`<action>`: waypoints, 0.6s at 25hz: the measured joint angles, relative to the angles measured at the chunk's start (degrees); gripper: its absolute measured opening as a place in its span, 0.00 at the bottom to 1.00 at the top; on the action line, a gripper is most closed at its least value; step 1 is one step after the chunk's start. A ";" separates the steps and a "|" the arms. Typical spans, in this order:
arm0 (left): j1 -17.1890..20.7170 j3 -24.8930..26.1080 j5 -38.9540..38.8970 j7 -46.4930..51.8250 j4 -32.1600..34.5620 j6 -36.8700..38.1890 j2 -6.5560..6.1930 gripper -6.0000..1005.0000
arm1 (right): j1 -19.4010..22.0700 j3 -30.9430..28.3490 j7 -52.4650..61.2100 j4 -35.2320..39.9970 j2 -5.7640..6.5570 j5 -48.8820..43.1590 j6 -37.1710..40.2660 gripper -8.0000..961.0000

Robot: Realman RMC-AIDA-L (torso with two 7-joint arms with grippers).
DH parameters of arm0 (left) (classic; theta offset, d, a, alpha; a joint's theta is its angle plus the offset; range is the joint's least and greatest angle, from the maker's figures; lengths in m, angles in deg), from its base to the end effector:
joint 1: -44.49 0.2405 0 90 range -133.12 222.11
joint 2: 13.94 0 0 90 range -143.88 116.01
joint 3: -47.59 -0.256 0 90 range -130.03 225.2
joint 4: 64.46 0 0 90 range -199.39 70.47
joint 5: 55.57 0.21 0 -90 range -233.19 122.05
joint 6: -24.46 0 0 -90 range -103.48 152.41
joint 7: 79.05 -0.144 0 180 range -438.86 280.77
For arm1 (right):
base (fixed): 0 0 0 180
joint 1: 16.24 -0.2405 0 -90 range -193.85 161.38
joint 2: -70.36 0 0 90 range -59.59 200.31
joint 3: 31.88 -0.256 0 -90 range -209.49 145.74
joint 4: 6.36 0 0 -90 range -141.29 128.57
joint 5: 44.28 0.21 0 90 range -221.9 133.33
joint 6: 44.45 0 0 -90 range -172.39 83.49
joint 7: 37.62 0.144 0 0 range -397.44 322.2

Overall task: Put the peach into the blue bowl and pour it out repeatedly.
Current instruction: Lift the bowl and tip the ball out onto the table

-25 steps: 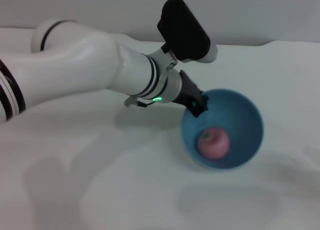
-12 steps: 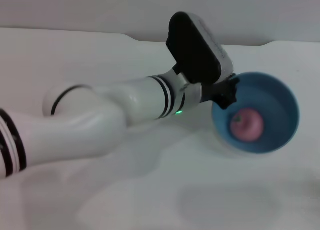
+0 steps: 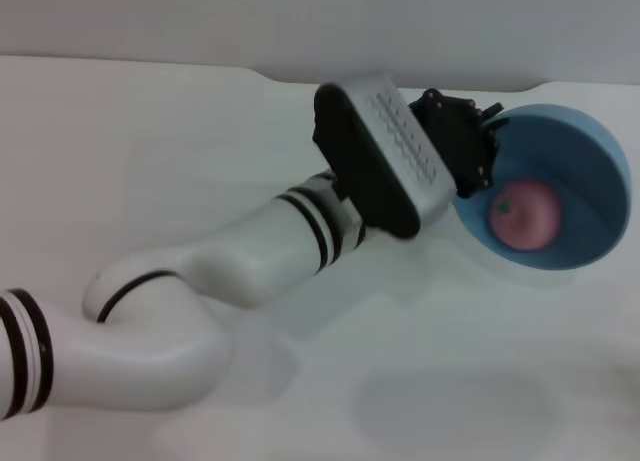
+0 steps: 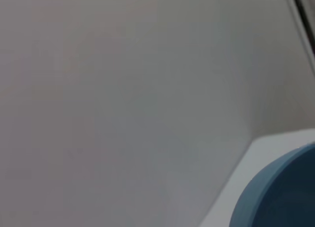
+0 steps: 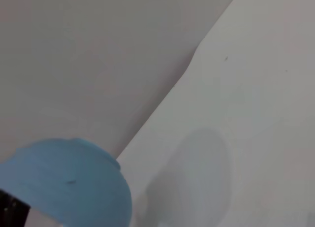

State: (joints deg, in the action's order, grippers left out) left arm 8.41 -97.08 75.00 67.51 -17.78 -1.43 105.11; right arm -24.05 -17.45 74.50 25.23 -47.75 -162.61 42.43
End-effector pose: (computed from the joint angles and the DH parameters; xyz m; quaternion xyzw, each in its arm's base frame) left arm -0.1306 0.3402 -0.1545 -0.9040 0.0395 -0.1796 0.3860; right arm 0.4091 0.1939 0.0356 -0.6022 0.6809 0.3513 0.2245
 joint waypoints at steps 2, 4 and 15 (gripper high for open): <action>-0.57 -2.36 0.02 -1.48 -2.00 -4.20 0.05 0.00 | -0.01 -0.10 0.01 -0.09 -0.01 0.00 0.03 0.51; -1.13 -3.34 0.02 -5.36 -3.98 -8.25 0.05 0.00 | -0.01 -0.16 0.02 -0.16 -0.01 0.18 0.33 0.51; -3.08 -5.14 -2.54 -24.73 -8.84 -13.26 0.04 0.00 | -0.30 -0.20 0.03 -0.50 -0.01 0.40 0.46 0.51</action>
State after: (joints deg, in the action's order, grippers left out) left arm 5.33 -102.22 72.46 42.78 -26.62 -14.68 105.15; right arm -24.35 -17.64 74.53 24.73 -47.77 -162.21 42.88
